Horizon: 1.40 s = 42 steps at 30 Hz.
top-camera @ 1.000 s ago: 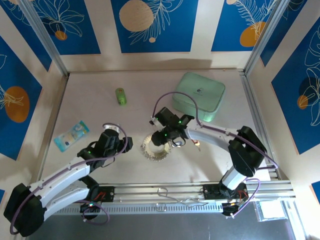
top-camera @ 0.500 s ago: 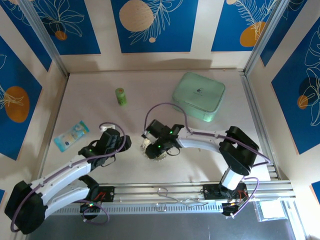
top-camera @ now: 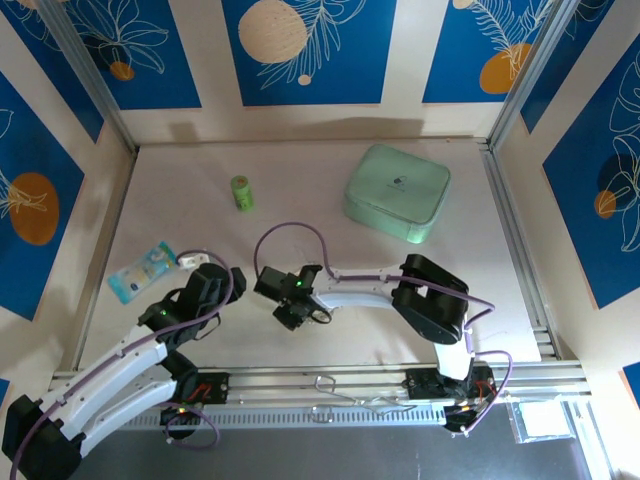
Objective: Put the keys on the keyring
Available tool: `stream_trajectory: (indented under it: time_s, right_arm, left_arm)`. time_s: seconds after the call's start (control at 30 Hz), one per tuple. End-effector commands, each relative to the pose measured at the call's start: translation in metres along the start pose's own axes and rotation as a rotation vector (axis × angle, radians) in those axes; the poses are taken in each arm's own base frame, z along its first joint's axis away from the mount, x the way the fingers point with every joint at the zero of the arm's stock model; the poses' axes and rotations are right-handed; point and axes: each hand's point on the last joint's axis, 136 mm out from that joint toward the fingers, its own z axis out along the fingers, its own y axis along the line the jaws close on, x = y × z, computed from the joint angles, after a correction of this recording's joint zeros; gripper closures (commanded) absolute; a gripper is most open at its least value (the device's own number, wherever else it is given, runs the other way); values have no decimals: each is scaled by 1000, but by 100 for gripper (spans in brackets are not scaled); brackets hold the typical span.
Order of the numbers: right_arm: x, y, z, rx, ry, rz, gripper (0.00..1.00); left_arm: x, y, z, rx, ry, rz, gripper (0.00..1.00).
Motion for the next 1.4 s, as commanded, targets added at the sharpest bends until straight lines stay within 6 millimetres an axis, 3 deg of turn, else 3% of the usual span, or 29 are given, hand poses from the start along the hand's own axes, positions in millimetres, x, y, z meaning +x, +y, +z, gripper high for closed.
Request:
stream_trajectory:
  time_s: [0.0, 0.43, 0.83, 1.03, 1.37]
  right_arm:
    - [4, -9, -2, 84, 21, -5, 60]
    - [12, -20, -8, 152, 25, 6, 64]
    - [24, -30, -8, 170, 29, 81, 83]
    - [22, -27, -11, 86, -6, 146, 100]
    - [28, -22, -19, -75, -27, 221, 100]
  left_arm:
    - [-1, 4, -2, -20, -7, 2, 32]
    - [-2, 2, -2, -16, -6, 21, 32]
    - [-6, -5, 3, -19, -7, 67, 32]
    - [-6, -6, 5, -20, -9, 88, 32]
    - [-10, -12, 9, -5, -31, 130, 32]
